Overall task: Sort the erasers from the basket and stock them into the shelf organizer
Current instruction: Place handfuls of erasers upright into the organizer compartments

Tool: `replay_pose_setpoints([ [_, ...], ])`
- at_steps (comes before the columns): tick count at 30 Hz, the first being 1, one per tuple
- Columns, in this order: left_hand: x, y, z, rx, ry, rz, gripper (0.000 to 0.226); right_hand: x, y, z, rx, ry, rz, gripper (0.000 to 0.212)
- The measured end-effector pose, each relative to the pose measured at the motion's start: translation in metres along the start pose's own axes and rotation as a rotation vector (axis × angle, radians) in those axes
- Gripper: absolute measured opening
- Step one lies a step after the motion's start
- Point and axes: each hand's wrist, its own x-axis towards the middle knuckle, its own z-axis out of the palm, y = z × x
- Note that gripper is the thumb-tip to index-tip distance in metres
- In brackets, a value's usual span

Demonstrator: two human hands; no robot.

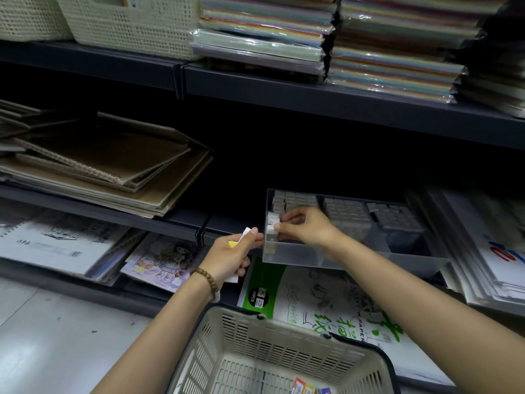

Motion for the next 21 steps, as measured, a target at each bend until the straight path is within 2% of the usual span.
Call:
replay_pose_setpoints([
  [3,0.0,0.002,0.0,-0.033,0.006,-0.027,0.028,0.0,-0.001,0.001,0.151,-0.027,0.097,0.019],
  [7,-0.002,0.005,-0.006,-0.158,0.032,-0.087,0.015,-0.002,-0.006,-0.001,0.128,-0.044,0.143,0.022],
  [9,-0.005,0.007,-0.012,-0.155,0.021,-0.035,0.013,-0.006,-0.007,-0.004,0.079,-0.036,0.111,0.021],
  [11,-0.009,0.011,-0.016,-0.124,0.003,0.023,0.015,-0.014,-0.012,-0.006,0.057,0.007,0.0,0.016],
  [14,-0.018,0.017,-0.013,-0.13,-0.038,0.047,0.029,-0.027,-0.025,-0.005,0.109,-0.028,-0.176,0.006],
  [17,-0.021,0.019,-0.005,-0.13,-0.065,0.069,0.035,-0.038,-0.034,0.001,0.137,-0.136,-0.167,0.009],
  [21,-0.023,0.02,-0.001,-0.157,-0.104,0.075,0.033,-0.042,-0.034,0.003,0.211,-0.149,-0.108,0.009],
])
